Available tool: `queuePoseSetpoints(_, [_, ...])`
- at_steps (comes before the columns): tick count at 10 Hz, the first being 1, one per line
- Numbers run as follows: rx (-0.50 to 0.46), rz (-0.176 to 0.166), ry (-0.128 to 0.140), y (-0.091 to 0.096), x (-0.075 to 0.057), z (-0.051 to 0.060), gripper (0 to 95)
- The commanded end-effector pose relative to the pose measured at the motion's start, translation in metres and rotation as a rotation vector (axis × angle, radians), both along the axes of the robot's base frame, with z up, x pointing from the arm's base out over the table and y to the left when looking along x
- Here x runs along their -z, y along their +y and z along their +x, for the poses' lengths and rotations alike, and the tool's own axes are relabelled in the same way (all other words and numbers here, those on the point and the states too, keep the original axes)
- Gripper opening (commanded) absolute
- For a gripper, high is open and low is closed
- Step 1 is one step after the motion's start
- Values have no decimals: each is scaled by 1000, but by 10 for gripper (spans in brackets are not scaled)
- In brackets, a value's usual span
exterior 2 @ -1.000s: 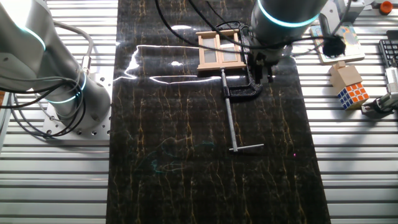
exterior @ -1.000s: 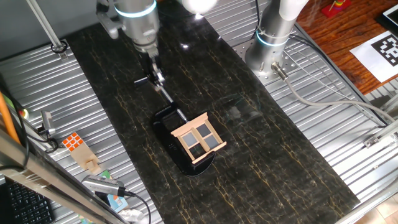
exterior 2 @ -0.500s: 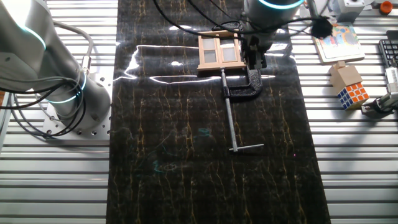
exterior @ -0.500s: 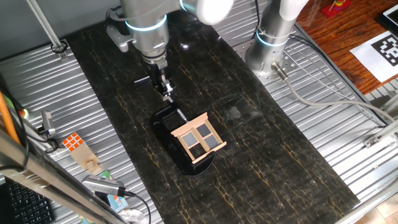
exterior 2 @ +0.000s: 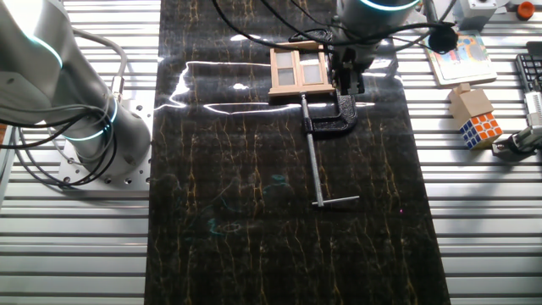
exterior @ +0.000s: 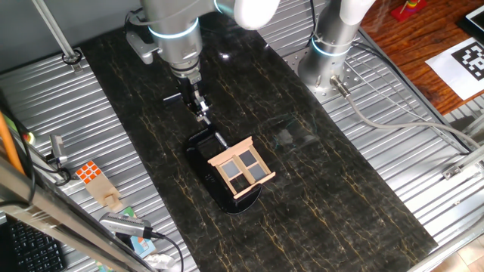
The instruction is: Open a sliding window
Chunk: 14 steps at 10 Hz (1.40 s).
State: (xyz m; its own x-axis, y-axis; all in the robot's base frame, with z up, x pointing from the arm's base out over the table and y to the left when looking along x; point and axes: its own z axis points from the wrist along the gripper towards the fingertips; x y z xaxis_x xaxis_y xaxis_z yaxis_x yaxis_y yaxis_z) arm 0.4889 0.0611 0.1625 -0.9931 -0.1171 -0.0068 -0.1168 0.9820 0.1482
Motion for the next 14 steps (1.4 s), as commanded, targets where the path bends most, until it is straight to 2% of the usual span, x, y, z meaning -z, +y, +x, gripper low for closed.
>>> queuePoseSetpoints(1, [-81, 7, 30, 0, 1, 1, 0])
queuePoseSetpoints(4, [-110, 18, 24, 0, 1, 1, 0])
queuePoseSetpoints(9, [-120, 9, 29, 2, 1, 0, 0])
queuePoseSetpoints(12, [-92, -1, 28, 28, 15, -21, 0])
queuePoseSetpoints(14, [-88, 9, 24, 42, 30, -34, 0])
